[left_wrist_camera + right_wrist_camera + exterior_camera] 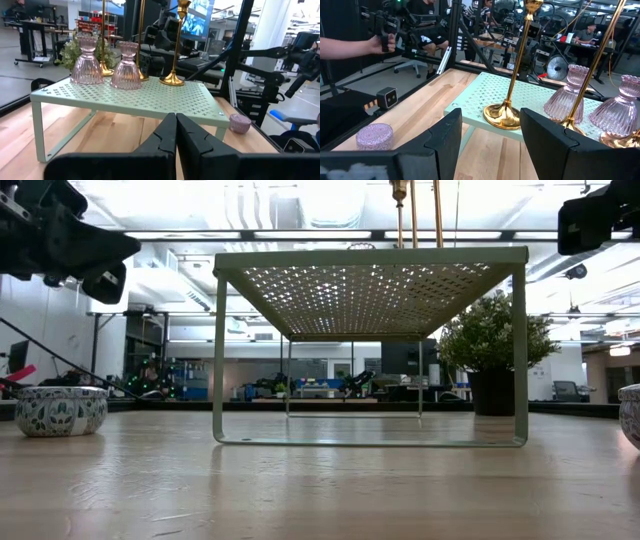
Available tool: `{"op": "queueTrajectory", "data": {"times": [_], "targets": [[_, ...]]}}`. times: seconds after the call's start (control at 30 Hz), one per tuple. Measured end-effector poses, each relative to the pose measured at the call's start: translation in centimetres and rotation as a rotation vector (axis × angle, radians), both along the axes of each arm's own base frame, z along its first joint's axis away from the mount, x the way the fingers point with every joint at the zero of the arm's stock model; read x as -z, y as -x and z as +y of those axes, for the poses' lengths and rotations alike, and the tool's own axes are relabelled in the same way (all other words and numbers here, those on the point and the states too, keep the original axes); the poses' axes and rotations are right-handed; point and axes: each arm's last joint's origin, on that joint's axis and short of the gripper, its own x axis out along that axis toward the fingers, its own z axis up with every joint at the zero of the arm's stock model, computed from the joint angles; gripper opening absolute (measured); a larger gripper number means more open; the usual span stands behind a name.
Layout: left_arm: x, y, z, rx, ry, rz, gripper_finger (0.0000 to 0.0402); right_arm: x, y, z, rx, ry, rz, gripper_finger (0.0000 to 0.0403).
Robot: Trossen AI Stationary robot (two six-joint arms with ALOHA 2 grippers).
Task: Pick & Place candle stick holders
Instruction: Put the purple vase on the shelf aligned with the other purple vase
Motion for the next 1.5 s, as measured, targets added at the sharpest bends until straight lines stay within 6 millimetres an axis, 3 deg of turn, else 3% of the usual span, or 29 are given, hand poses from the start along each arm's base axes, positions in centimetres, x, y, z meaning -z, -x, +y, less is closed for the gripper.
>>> {"op": "queueTrajectory", "data": {"times": [1.5], "targets": [[-0.03, 0.00, 0.00, 0.001, 0.002, 0.000, 0.0010, -0.07, -0.01, 0.00, 0.000, 0.025, -0.014, 0.0194]]}}
